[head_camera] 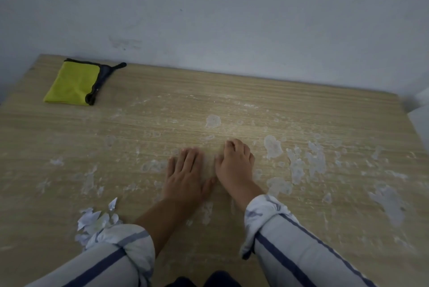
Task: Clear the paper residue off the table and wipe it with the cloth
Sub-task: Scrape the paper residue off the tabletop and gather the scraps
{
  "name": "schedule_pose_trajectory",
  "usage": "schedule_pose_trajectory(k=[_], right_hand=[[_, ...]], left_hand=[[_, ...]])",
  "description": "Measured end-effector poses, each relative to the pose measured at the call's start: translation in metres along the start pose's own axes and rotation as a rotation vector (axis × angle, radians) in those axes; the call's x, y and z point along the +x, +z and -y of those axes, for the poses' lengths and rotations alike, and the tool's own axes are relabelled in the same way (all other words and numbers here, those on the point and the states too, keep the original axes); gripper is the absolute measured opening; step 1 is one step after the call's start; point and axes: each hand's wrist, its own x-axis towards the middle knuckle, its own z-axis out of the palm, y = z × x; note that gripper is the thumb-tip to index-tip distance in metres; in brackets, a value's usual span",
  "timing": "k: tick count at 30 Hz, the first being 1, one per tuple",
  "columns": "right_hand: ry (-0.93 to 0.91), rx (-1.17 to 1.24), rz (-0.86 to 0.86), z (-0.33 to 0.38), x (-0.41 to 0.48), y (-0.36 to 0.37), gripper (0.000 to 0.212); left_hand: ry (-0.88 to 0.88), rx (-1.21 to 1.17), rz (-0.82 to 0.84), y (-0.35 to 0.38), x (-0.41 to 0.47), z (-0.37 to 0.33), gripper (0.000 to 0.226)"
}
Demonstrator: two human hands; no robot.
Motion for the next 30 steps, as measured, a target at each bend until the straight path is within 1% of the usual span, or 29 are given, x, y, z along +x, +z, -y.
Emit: schedule_pose_trajectory(k=[4,7,12,16,21,24,27,30], right_hand=[[-0.037,0.031,-0.001,0.0,0.0,0.004,0.037],[-0.027,0.063,-0.028,-0.001,0.0,0.003,0.037],[-0.173,0.064,-0.014,0.004,0.001,0.004,0.036],[-0.232,0.008,-0.04,0.009,0.009,0.002,0.031],[-0.294,-0.159,-0.06,0.018,0.017,0.002,0.018],[-0.276,-0.174,-0.088,0.019,0.018,0.005,0.011],[-0.265,-0.134,-0.078,0.017,0.019,0.007,0.016],[-0.206,-0.019,-0.056,0.012,0.02,0.008,0.02]], left_hand=[[0.008,0.021,0.023,-0.004,0.002,-0.001,0.077],[0.014,0.017,0.049,-0.005,0.003,-0.001,0.075],[0.02,0.015,0.011,0.001,0.004,0.002,0.068],[0.007,0.043,0.0,0.002,0.003,0.003,0.073],[0.01,0.072,-0.007,0.002,0.002,0.003,0.074],[0.012,0.062,-0.011,0.005,0.002,0.004,0.074],[0.01,0.019,-0.011,0.004,0.003,0.004,0.072],[-0.019,-0.067,-0.072,-0.005,0.011,0.003,0.06]])
